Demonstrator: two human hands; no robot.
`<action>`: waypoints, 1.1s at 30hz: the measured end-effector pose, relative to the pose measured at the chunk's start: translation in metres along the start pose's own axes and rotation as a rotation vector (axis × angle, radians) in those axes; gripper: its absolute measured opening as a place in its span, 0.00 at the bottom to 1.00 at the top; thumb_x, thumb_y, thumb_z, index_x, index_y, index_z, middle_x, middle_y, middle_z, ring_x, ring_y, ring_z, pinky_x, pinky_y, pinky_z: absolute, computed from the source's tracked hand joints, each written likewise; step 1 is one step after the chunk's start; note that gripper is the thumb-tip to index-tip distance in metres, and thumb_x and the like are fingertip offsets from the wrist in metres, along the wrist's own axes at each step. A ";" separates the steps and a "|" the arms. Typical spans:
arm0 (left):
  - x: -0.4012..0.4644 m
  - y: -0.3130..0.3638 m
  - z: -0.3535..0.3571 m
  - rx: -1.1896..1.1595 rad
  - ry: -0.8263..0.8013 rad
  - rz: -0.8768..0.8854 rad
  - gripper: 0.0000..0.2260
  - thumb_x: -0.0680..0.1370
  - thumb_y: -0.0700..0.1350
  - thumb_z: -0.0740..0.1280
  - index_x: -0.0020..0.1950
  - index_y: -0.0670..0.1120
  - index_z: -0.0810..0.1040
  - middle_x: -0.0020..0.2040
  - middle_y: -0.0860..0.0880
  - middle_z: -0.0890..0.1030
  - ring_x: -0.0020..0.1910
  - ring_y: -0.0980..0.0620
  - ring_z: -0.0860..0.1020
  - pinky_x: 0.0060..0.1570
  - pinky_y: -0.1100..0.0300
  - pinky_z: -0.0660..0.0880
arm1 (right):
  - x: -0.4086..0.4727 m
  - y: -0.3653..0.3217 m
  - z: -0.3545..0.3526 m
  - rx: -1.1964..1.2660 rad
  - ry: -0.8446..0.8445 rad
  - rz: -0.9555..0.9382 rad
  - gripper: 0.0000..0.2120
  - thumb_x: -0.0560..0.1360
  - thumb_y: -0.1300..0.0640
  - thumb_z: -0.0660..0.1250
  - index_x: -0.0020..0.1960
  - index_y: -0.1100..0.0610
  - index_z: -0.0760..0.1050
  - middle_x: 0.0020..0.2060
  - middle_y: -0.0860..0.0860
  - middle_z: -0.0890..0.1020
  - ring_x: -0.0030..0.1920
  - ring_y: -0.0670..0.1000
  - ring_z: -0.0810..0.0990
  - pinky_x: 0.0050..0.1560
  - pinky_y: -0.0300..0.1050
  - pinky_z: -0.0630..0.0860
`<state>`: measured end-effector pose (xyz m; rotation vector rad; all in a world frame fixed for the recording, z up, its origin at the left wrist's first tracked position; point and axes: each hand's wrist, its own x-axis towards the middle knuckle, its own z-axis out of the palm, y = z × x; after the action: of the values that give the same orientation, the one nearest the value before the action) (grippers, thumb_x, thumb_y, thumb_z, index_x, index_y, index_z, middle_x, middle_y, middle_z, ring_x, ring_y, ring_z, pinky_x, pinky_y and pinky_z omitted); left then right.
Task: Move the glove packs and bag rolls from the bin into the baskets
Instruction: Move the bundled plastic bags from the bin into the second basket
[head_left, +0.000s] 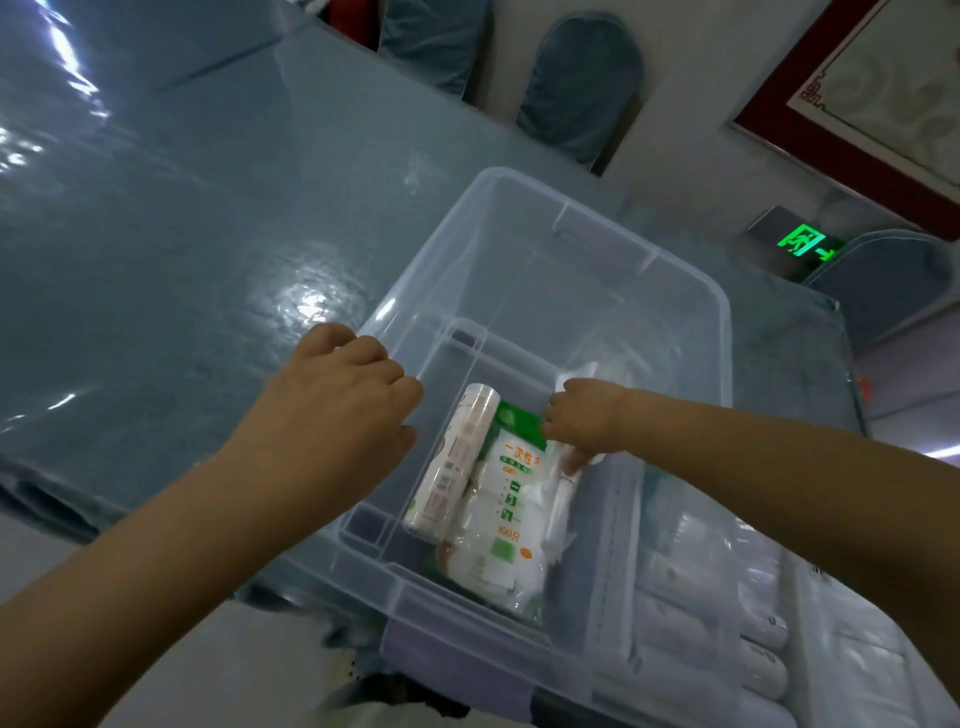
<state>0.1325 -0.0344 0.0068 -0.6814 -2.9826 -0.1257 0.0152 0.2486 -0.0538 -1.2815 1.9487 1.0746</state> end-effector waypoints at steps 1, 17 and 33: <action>0.000 0.000 0.000 -0.004 0.000 -0.003 0.12 0.75 0.53 0.59 0.50 0.51 0.79 0.46 0.53 0.83 0.50 0.52 0.78 0.61 0.56 0.58 | 0.002 0.004 0.001 0.000 0.027 0.010 0.24 0.76 0.39 0.58 0.63 0.55 0.70 0.57 0.54 0.78 0.57 0.54 0.73 0.57 0.49 0.67; 0.001 0.003 -0.003 -0.038 0.080 0.008 0.07 0.70 0.50 0.69 0.42 0.47 0.83 0.37 0.50 0.84 0.42 0.48 0.81 0.55 0.50 0.71 | 0.031 0.028 -0.004 0.021 0.059 0.147 0.14 0.78 0.56 0.58 0.63 0.53 0.71 0.57 0.52 0.79 0.56 0.54 0.76 0.62 0.46 0.66; 0.112 0.007 -0.003 -0.097 -0.072 -0.155 0.04 0.72 0.46 0.63 0.44 0.47 0.74 0.32 0.51 0.67 0.36 0.44 0.73 0.30 0.59 0.62 | -0.070 0.031 -0.095 0.477 1.112 0.394 0.13 0.70 0.59 0.72 0.52 0.61 0.77 0.53 0.59 0.77 0.52 0.59 0.76 0.49 0.52 0.73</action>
<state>0.0348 0.0197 0.0207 -0.4714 -3.1142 -0.2631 0.0108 0.2069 0.0612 -1.3493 3.0939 -0.1213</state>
